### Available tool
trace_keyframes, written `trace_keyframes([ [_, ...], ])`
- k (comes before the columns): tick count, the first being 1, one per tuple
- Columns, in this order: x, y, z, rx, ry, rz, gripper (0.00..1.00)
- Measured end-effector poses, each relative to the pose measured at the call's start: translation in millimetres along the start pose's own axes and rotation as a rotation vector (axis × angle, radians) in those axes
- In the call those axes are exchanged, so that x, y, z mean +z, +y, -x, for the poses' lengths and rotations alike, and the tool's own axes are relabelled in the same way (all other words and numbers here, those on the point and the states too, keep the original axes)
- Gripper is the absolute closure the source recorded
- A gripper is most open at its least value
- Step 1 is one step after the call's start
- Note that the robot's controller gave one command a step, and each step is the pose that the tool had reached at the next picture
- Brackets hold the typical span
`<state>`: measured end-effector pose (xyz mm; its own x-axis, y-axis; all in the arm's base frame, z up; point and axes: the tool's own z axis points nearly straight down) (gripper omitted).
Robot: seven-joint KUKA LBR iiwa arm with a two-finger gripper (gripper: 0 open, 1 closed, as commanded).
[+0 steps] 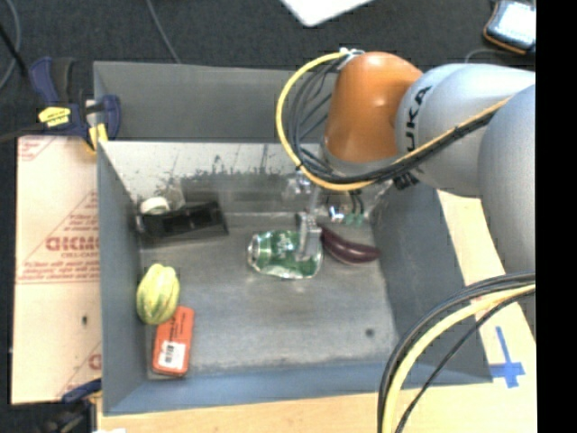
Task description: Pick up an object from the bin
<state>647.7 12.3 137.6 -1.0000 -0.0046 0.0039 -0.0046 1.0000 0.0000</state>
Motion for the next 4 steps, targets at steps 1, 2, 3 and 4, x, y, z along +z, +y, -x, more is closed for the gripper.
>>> trace_keyframes([
  [1,-5,0,1.8,0.0,-0.008,0.0,0.0],
  [2,8,2,-11.4,-0.148,-0.012,-0.002,0.0],
  [3,33,-3,-25.1,-0.361,-0.008,-0.001,0.0],
  [4,59,-5,-33.4,-0.112,-0.02,-0.001,1.0],
])
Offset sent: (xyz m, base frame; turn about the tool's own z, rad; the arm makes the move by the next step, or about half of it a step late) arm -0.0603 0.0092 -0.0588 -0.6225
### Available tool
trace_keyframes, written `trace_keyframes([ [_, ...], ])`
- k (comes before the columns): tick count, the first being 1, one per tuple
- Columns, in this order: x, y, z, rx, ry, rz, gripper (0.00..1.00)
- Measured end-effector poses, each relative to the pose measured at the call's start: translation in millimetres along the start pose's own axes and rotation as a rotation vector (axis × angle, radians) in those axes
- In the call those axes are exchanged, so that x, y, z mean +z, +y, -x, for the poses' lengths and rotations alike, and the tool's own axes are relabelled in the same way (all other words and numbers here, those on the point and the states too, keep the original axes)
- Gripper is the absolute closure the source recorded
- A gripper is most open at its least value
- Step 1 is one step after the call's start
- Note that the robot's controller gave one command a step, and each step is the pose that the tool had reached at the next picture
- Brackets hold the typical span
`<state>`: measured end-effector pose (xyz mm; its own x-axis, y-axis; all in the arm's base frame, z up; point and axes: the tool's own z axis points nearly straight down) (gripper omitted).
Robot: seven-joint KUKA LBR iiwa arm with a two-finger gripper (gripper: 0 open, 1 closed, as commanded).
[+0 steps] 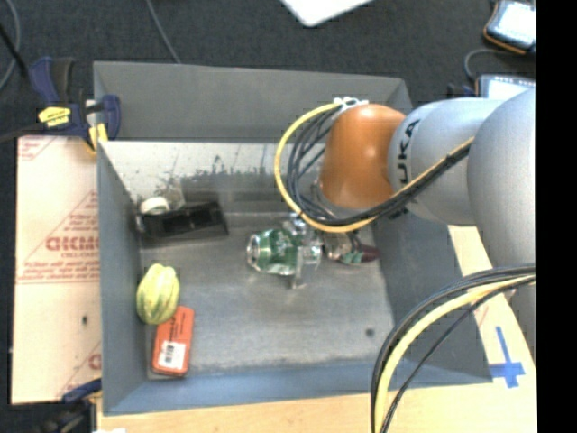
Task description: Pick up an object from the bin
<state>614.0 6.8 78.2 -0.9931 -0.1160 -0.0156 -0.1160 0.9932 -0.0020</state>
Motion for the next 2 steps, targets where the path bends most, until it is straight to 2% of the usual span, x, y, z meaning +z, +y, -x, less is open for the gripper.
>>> trace_keyframes([
  [1,0,0,0.0,0.0,0.0,0.0,1.0],
  [2,-16,21,-7.3,0.014,0.004,0.0,1.0],
])
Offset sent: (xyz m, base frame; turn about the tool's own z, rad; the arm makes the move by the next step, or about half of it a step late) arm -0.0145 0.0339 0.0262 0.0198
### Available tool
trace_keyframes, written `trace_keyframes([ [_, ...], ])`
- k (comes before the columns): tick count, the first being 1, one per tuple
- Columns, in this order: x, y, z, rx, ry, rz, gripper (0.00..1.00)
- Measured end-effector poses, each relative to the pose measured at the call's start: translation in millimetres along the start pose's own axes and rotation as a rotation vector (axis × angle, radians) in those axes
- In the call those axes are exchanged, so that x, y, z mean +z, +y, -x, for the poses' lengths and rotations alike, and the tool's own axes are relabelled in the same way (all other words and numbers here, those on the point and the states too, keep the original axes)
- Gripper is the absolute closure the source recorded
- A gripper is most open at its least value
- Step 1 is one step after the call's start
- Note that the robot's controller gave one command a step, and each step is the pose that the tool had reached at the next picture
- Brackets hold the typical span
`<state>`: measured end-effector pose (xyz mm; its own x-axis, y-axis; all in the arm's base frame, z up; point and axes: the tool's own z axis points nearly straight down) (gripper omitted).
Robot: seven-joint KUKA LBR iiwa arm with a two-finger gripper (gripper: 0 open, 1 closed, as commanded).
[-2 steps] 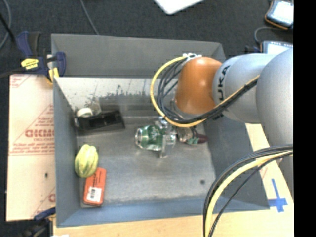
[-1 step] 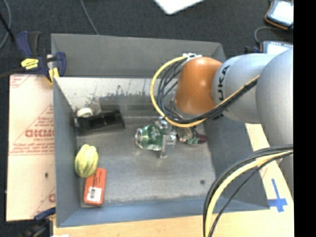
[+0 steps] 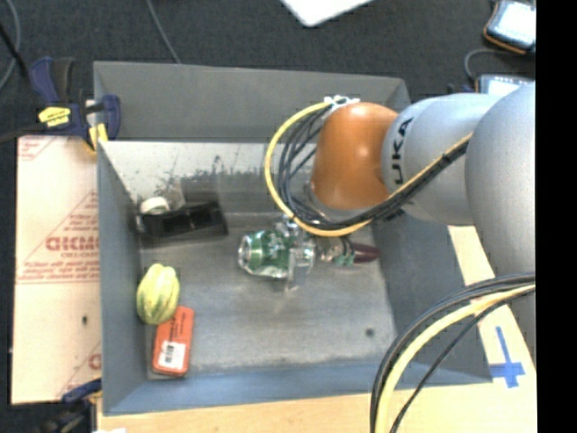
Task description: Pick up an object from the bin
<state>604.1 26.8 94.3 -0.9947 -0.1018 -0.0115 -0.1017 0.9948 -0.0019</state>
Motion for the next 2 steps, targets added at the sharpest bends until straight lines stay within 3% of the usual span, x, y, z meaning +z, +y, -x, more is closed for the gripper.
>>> trace_keyframes([
  [2,-114,4,6.4,0.008,-0.002,0.0,1.0],
])
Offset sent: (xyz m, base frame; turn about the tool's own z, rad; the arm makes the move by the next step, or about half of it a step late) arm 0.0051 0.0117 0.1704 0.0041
